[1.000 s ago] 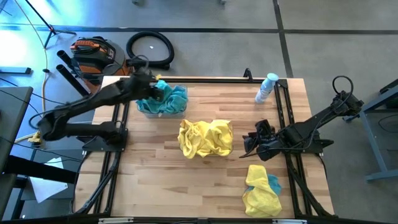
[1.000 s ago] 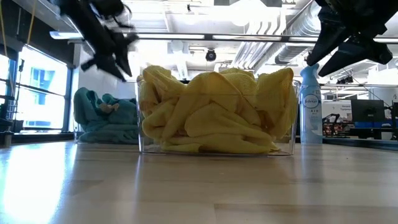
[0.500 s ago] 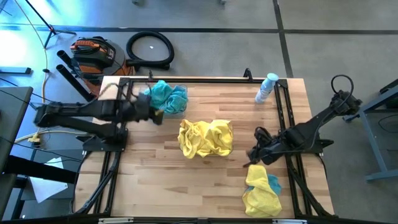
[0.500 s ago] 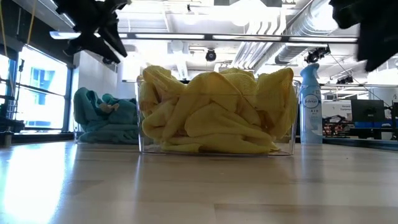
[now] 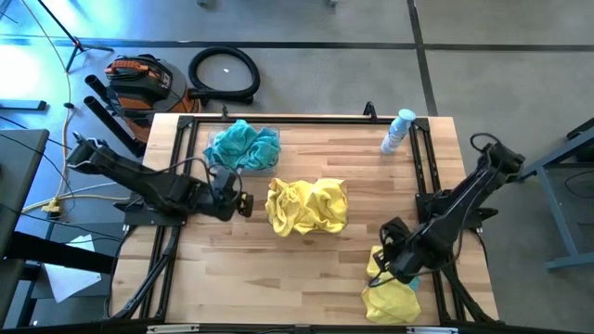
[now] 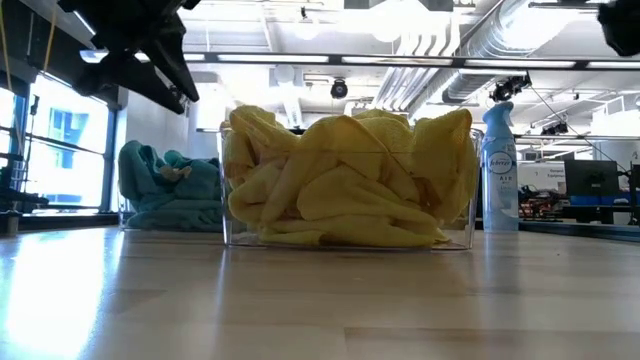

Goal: Sort microfiber towel by color & place in baskets
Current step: Put the yellow towel into the bottom transparent bin

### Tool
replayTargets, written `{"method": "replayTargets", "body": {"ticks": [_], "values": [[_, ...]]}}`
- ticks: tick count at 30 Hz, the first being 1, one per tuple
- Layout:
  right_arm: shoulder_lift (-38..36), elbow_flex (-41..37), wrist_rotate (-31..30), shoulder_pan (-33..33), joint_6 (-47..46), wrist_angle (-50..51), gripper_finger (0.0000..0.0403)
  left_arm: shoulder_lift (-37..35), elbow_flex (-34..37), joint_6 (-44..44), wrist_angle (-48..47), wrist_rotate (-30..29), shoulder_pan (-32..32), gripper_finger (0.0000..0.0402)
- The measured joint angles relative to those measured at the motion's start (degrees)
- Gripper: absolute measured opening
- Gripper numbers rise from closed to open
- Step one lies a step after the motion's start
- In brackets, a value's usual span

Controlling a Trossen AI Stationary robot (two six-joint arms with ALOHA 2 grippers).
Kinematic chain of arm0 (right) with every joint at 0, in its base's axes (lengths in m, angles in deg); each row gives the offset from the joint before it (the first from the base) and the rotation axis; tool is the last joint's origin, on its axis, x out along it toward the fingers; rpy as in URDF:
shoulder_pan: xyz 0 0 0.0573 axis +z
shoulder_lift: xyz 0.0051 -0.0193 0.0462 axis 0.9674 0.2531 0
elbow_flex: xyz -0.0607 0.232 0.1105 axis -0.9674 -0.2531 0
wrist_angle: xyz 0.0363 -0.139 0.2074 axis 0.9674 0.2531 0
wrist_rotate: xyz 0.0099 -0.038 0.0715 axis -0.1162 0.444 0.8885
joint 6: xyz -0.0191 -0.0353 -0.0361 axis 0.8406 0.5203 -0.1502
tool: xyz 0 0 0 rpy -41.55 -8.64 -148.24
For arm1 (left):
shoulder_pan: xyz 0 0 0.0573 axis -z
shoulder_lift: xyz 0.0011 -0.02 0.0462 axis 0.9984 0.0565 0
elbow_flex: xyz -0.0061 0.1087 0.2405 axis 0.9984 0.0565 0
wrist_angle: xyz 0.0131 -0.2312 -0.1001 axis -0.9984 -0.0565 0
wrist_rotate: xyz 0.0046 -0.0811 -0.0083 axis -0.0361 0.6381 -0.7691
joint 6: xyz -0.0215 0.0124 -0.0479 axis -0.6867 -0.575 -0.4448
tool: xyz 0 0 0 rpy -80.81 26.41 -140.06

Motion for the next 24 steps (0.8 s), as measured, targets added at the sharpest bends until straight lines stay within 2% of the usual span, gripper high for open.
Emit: {"method": "replayTargets", "body": {"ticks": [9, 13, 16, 20, 24], "values": [[8.9, -0.1, -0.3, 1.9, -9.3, 2.1, 0.0177, 4.3, 0.0, -7.2, 3.3, -2.5, 7.6, 0.011], [13.2, -0.1, 0.1, 1.9, -8.7, -1.7, 0.0211, 5.6, 0.0, -8.9, 5.1, -3.7, 9.8, 0.011], [16.4, -0.1, 2.1, 1.7, -7.7, -4.7, 0.022, 6.0, -0.1, -8.9, 6.8, -3.8, 10.8, 0.011], [19.9, -0.1, 2.4, 1.7, -4.7, -7.4, 0.0196, 6.0, -0.1, -8.9, 6.5, -3.8, 11.5, 0.011], [20.5, -0.1, 1.6, 1.7, -4.4, -7.8, 0.0108, 6.0, -0.1, -8.8, 5.5, -3.3, 11.4, 0.011]]}}
